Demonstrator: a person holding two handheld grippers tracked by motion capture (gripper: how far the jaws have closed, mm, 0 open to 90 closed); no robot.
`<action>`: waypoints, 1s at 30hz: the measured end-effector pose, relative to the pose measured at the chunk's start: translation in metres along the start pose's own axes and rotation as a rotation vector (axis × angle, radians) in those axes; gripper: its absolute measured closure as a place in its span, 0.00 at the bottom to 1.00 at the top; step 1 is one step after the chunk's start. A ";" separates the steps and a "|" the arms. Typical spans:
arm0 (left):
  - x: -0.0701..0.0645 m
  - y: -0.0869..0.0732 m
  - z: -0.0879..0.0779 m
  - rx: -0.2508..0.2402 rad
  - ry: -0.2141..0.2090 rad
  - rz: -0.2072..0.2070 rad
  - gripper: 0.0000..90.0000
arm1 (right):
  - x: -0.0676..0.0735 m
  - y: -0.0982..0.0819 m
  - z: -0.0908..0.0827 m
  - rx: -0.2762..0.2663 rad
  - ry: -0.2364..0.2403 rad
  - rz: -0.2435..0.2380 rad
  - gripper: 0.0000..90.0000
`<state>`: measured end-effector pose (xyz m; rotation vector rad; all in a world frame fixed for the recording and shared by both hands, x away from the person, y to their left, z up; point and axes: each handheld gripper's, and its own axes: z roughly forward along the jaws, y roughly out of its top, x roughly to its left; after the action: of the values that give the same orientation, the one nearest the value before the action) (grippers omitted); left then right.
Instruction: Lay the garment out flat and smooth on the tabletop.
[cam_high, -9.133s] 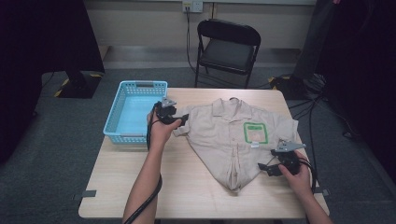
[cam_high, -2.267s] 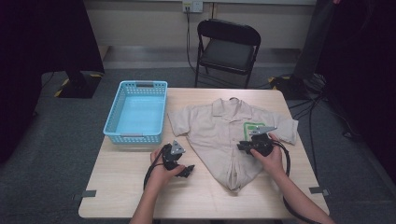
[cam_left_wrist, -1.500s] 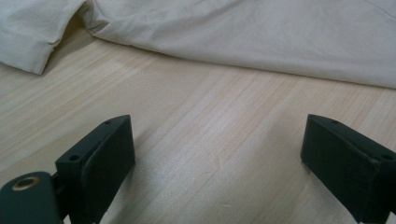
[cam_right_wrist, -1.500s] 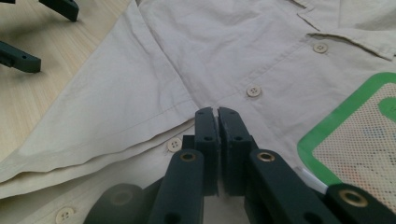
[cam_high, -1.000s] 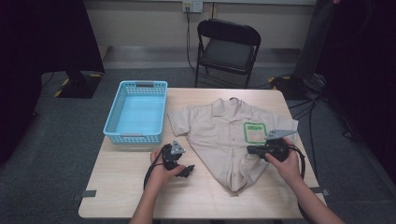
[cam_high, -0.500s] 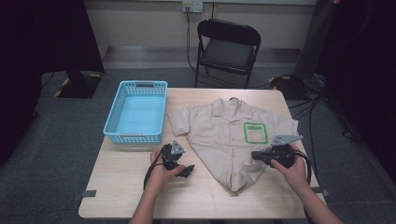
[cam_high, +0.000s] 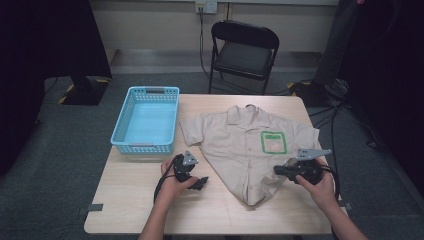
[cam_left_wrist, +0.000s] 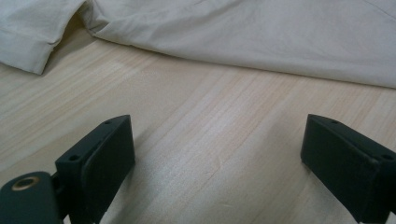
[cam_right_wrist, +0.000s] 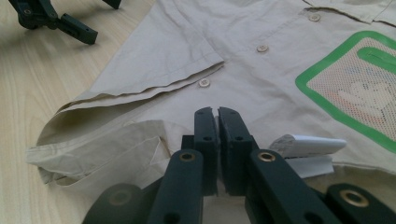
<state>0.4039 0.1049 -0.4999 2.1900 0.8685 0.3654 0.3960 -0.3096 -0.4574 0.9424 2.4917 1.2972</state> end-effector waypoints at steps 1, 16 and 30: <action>0.000 0.000 0.000 0.000 0.000 0.001 0.10 | 0.000 -0.001 -0.001 -0.004 0.001 0.003 0.97; 0.000 0.000 0.000 0.001 0.000 0.000 0.10 | 0.002 -0.015 -0.013 -0.023 0.009 0.024 0.97; 0.000 0.000 0.000 0.001 0.000 0.002 0.10 | 0.004 -0.031 -0.023 -0.026 -0.003 0.019 0.96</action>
<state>0.4040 0.1050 -0.4999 2.1915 0.8668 0.3664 0.3696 -0.3354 -0.4674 0.9634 2.4633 1.3294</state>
